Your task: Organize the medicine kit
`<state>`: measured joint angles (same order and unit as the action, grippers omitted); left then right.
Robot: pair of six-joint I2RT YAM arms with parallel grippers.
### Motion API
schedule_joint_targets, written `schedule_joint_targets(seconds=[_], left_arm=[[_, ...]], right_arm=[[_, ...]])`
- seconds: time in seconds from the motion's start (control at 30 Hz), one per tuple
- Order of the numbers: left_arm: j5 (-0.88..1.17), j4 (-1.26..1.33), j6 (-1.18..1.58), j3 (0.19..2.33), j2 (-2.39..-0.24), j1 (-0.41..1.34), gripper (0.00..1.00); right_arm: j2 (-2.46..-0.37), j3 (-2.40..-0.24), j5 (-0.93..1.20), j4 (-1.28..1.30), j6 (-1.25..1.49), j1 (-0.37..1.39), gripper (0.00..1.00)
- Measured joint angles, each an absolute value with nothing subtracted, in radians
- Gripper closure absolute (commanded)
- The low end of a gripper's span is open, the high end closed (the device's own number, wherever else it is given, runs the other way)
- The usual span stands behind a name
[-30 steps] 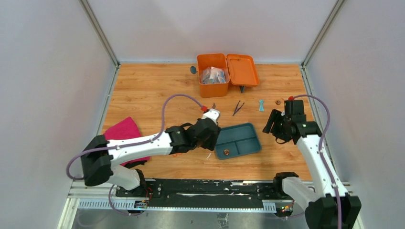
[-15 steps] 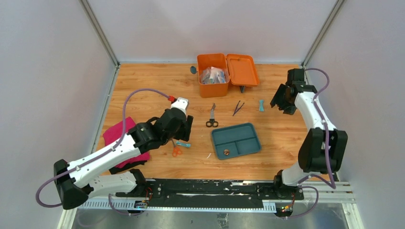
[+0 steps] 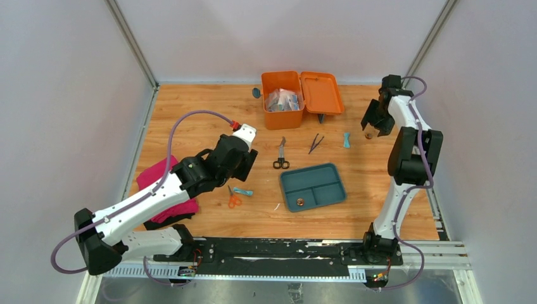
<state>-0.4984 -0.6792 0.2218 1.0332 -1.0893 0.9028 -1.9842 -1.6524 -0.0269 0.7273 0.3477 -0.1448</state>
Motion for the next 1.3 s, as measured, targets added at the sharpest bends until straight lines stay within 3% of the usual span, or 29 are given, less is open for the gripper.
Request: schedule_joint_targets(seconds=[0.23, 0.73, 1.3], left_arm=[[-0.486, -0.661, 0.182, 1.013, -1.085, 0.849, 0.29], [-0.43, -0.631, 0.17, 0.989, -1.068, 0.799, 0.29], [-0.414, -0.63, 0.168, 0.987, -1.068, 0.794, 0.29]], right_arm=[[-2.137, -1.818, -0.035, 0.783, 0.309, -0.145, 0.36], [-2.264, -1.887, -0.038, 0.835, 0.283, -0.146, 0.39], [-2.29, -1.922, -0.022, 0.846, 0.283, -0.163, 0.65]])
